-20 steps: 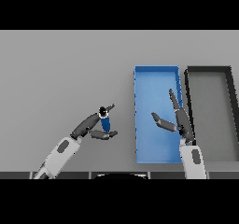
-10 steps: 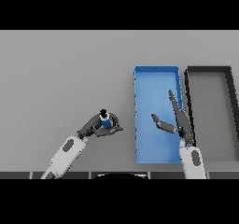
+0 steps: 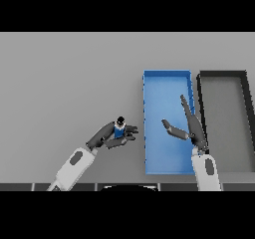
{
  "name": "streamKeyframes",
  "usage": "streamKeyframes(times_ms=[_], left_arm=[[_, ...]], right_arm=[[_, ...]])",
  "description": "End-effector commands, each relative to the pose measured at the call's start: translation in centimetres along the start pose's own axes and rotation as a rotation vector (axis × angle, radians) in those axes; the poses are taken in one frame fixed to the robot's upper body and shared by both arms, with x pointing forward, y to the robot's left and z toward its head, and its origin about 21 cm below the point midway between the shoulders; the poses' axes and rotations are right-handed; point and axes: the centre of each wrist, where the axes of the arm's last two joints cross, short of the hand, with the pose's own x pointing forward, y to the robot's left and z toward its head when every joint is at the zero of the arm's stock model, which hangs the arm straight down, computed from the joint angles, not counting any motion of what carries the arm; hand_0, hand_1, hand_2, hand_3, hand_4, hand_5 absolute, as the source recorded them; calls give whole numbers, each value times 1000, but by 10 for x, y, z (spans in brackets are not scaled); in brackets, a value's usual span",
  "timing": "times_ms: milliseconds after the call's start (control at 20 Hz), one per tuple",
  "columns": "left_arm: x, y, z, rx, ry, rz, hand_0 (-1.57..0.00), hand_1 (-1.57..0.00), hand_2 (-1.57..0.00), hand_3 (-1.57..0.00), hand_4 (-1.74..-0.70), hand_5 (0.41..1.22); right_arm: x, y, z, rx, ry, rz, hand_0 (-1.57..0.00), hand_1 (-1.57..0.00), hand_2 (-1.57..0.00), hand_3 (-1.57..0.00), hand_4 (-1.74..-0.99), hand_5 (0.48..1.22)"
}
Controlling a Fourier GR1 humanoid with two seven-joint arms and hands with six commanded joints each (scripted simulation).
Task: Pick up the blue pipe and place it into the blue bin.
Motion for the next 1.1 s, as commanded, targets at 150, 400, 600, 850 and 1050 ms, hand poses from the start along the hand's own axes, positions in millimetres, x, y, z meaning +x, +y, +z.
streamKeyframes(times_ms=[150,400,600,850,1050], left_arm=[[23,-7,-14,1,-142,21,-1539,-1545,-1549,-1544,-1480,1211],[47,-6,-24,-34,-153,-18,-1560,-1562,-1564,-1562,-1473,1218],[57,-5,-28,-67,-154,-16,-1567,-1567,-1568,-1567,-1473,1220],[57,-5,-29,-74,-142,-15,-1570,-1570,-1570,-1570,-1474,1220],[53,-4,-24,-73,-139,-23,-1570,-1571,-1571,-1571,-1474,1220]], right_arm=[[-3,3,-1,1,-2,17,1,1,1,1,-1144,551],[-6,0,6,-4,-14,26,1,1,1,1,-1128,564],[-4,0,4,-9,-20,23,1,1,1,1,-1124,574],[-1,-3,7,-21,-26,45,1,1,1,1,-1123,578],[0,-3,10,-28,-31,39,1,-3,1,1,-1191,577]])
